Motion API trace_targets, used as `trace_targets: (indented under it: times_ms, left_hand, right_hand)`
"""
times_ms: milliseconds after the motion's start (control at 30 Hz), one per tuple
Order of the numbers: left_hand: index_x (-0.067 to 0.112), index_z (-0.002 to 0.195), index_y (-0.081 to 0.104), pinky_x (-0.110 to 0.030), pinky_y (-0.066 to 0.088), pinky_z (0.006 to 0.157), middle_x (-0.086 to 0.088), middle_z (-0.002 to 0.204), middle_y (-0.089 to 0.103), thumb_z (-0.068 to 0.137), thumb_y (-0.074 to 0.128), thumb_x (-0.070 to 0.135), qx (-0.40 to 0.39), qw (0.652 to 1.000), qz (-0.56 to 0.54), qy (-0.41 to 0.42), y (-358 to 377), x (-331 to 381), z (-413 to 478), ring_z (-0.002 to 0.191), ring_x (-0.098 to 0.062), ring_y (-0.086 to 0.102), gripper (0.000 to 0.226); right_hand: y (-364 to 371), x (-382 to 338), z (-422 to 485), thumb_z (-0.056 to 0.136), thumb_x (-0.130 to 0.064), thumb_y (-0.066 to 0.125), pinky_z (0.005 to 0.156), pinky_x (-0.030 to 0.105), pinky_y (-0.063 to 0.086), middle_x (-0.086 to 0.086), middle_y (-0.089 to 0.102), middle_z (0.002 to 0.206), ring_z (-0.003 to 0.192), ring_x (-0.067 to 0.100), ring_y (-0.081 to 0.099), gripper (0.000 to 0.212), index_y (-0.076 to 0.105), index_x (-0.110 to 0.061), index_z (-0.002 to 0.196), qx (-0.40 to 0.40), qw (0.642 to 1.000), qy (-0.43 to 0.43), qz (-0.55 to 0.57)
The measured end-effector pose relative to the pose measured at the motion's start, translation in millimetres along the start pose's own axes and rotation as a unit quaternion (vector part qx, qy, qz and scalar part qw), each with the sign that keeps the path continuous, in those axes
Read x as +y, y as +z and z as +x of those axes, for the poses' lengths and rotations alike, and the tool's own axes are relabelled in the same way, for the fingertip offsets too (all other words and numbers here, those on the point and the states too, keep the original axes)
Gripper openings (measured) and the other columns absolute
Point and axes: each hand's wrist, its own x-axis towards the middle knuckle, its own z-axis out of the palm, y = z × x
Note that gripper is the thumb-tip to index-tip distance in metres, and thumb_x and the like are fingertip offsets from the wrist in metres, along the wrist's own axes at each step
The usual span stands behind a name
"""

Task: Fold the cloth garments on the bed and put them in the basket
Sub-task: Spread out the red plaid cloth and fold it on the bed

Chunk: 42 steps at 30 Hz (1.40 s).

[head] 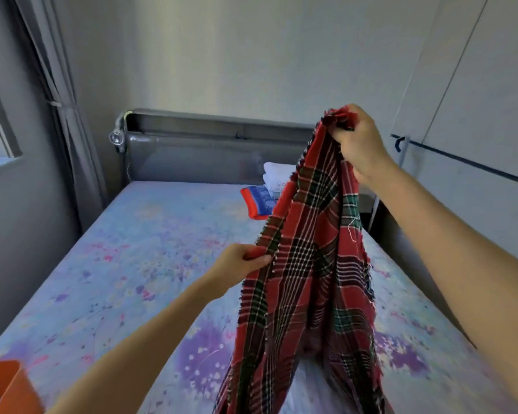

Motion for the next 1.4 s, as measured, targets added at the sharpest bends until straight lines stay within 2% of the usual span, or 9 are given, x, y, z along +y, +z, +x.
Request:
trace_targets:
  times_ms: [100, 233, 533, 667, 800, 933, 1100, 1233, 1400]
  left_hand:
    - [0.026, 0.071, 0.069, -0.025, 0.048, 0.067, 0.012, 0.061, 0.062, 0.089, 0.063, 0.023, -0.007, 0.995, -0.102, -0.02, 16.3, 4.8, 10.8, 0.062, -0.006, 0.057, 0.019]
    - [0.014, 0.08, 0.068, -0.022, 0.05, 0.07, 0.009, 0.067, 0.066, 0.09, 0.062, 0.017, -0.042, 0.981, -0.18, -0.056, 30.5, 2.8, 27.4, 0.068, -0.008, 0.062, 0.012]
    - [0.01, 0.082, 0.069, -0.019, 0.051, 0.072, 0.001, 0.075, 0.067, 0.081, 0.068, 0.004, -0.115, 0.99, -0.017, -0.078, 66.4, -18.4, 48.2, 0.071, -0.01, 0.063, 0.006]
    - [0.017, 0.087, 0.066, -0.027, 0.049, 0.079, 0.001, 0.081, 0.068, 0.085, 0.064, 0.006, -0.064, 0.988, -0.024, -0.137, 72.0, -43.2, 52.0, 0.078, -0.014, 0.063, 0.011]
    - [0.013, 0.064, 0.054, -0.021, 0.032, 0.053, 0.001, 0.058, 0.047, 0.083, 0.066, 0.008, -0.017, 0.992, 0.067, -0.108, 46.7, -43.0, 72.3, 0.055, -0.011, 0.042, 0.023]
    - [0.015, 0.054, 0.041, -0.021, 0.024, 0.048, 0.0, 0.053, 0.038, 0.083, 0.069, 0.018, -0.044, 0.979, 0.196, -0.046, 26.2, -36.6, 86.6, 0.05, -0.009, 0.034, 0.041]
    - [0.012, 0.073, 0.066, -0.01, 0.029, 0.047, 0.011, 0.058, 0.051, 0.081, 0.07, 0.017, -0.097, 0.968, 0.233, -0.001, 27.3, -24.0, 89.8, 0.053, -0.002, 0.044, 0.01]
    - [0.006, 0.07, 0.061, -0.021, 0.031, 0.051, -0.002, 0.06, 0.054, 0.078, 0.069, 0.011, -0.08, 0.972, 0.221, 0.011, 29.8, -11.9, 87.3, 0.059, -0.015, 0.046, 0.012]
    - [0.003, 0.086, 0.07, -0.022, 0.042, 0.06, -0.011, 0.081, 0.066, 0.079, 0.069, 0.009, -0.045, 0.991, 0.123, 0.0, 20.9, -4.3, 82.6, 0.073, -0.018, 0.057, 0.009]
  right_hand:
    - [-9.7, -1.3, 28.0, 0.089, -0.002, 0.055, 0.085, 0.044, 0.052, 0.002, 0.06, 0.082, 0.083, 0.022, 0.06, 0.022, 0.052, -0.022, 0.081, 0.014, 1.0, -0.019, 0.0]
    - [-24.1, 0.1, 60.7, 0.091, -0.004, 0.054, 0.077, 0.033, 0.055, 0.0, 0.06, 0.085, 0.08, 0.016, 0.061, 0.021, 0.052, -0.023, 0.084, 0.032, 0.999, -0.019, 0.003]
    - [-61.3, 7.1, 103.1, 0.092, -0.006, 0.05, 0.067, 0.021, 0.051, -0.004, 0.056, 0.083, 0.072, 0.007, 0.055, 0.019, 0.049, -0.024, 0.084, 0.161, 0.987, -0.021, 0.011]
    - [-61.8, 25.8, 94.7, 0.088, -0.005, 0.049, 0.074, 0.031, 0.055, -0.001, 0.059, 0.087, 0.079, 0.014, 0.06, 0.017, 0.052, -0.022, 0.088, 0.162, 0.987, 0.0, -0.007]
    - [-40.8, 65.6, 41.4, 0.078, -0.011, 0.061, 0.074, 0.026, 0.048, -0.003, 0.065, 0.091, 0.089, 0.017, 0.06, 0.019, 0.058, -0.03, 0.084, -0.012, 0.97, -0.019, -0.243]
    - [-7.9, 109.4, -24.1, 0.082, -0.038, 0.066, 0.082, 0.028, 0.048, -0.007, 0.069, 0.103, 0.099, 0.018, 0.062, 0.047, 0.051, -0.033, 0.126, -0.283, 0.852, -0.024, -0.44]
    - [32.7, 156.9, -62.8, 0.08, -0.045, 0.062, 0.049, 0.021, 0.027, -0.007, 0.045, 0.057, 0.061, 0.018, 0.048, 0.082, 0.018, -0.039, 0.148, -0.396, 0.742, -0.03, -0.539]
    - [48.3, 173.6, -73.0, 0.078, -0.049, 0.066, 0.065, 0.028, 0.04, -0.008, 0.063, 0.081, 0.081, 0.018, 0.058, 0.037, 0.056, -0.035, 0.111, -0.435, 0.76, 0.041, -0.482]
    - [44.6, 179.9, -69.6, 0.084, -0.042, 0.065, 0.053, 0.025, 0.032, -0.011, 0.048, 0.061, 0.062, 0.013, 0.047, 0.024, 0.05, -0.033, 0.067, -0.382, 0.81, 0.052, -0.441]
